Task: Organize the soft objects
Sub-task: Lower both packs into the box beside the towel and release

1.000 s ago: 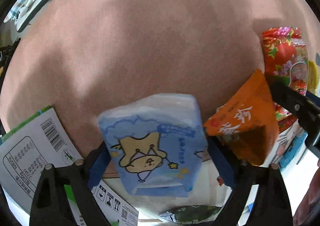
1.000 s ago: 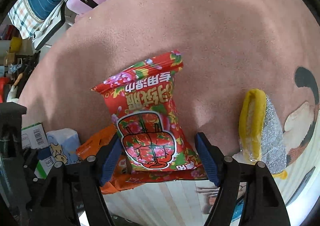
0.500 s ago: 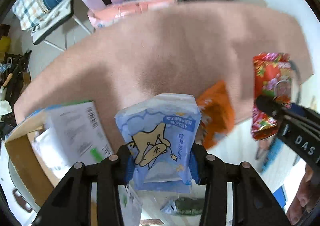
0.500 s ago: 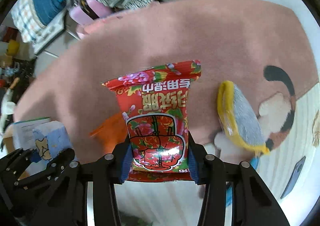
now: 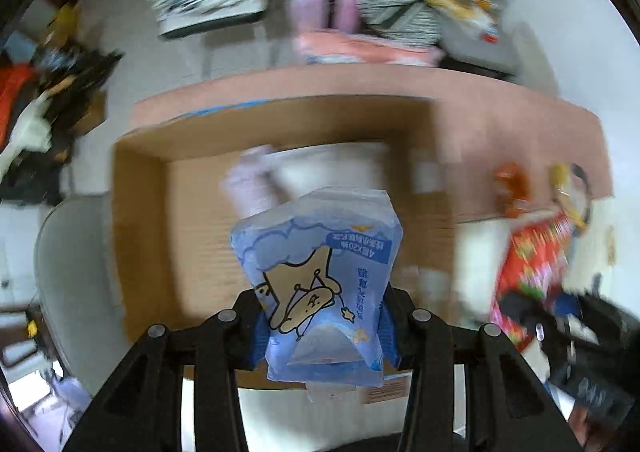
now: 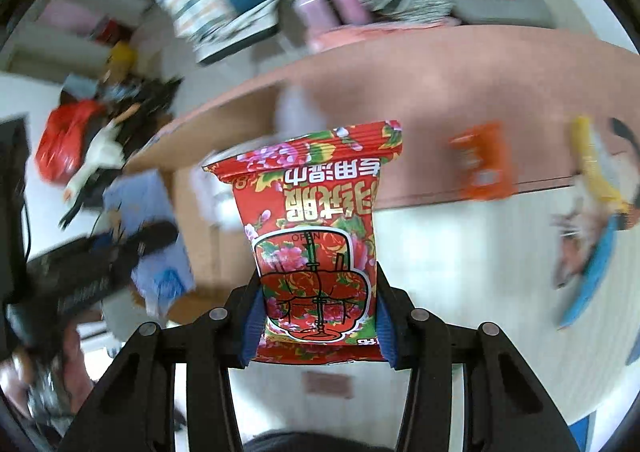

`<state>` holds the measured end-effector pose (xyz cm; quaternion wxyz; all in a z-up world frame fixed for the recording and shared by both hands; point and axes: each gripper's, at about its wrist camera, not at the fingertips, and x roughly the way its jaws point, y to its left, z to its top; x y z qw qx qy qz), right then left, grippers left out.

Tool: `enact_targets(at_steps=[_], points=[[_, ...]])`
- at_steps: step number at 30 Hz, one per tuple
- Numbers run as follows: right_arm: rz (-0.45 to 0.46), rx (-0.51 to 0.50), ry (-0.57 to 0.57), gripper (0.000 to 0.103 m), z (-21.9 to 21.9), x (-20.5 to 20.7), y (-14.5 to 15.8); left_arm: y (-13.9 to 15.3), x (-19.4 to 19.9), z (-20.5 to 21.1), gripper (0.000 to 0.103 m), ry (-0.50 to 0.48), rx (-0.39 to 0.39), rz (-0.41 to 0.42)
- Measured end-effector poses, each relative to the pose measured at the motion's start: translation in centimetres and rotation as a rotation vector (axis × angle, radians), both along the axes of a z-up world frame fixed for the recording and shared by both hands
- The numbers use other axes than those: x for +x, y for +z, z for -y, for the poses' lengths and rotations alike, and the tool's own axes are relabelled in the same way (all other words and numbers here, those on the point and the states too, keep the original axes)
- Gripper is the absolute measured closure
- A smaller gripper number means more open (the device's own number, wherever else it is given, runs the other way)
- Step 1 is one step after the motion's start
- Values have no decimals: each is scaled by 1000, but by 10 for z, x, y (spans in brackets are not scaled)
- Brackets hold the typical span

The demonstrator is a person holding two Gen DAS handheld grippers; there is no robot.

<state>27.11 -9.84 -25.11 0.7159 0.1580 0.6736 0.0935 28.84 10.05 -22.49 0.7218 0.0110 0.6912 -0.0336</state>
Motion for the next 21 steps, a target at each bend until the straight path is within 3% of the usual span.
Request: enact_targets(at_steps=[5, 9, 21], points=[[-76, -22, 53, 54, -85, -10, -38, -40, 26, -66, 63, 93, 2, -77], [-129, -78, 43, 54, -117, -15, -68, -74, 54, -96, 62, 122, -41, -152], [-219, -171, 22, 54, -156, -14, -121, -128, 102, -95, 61, 46, -6, -218]])
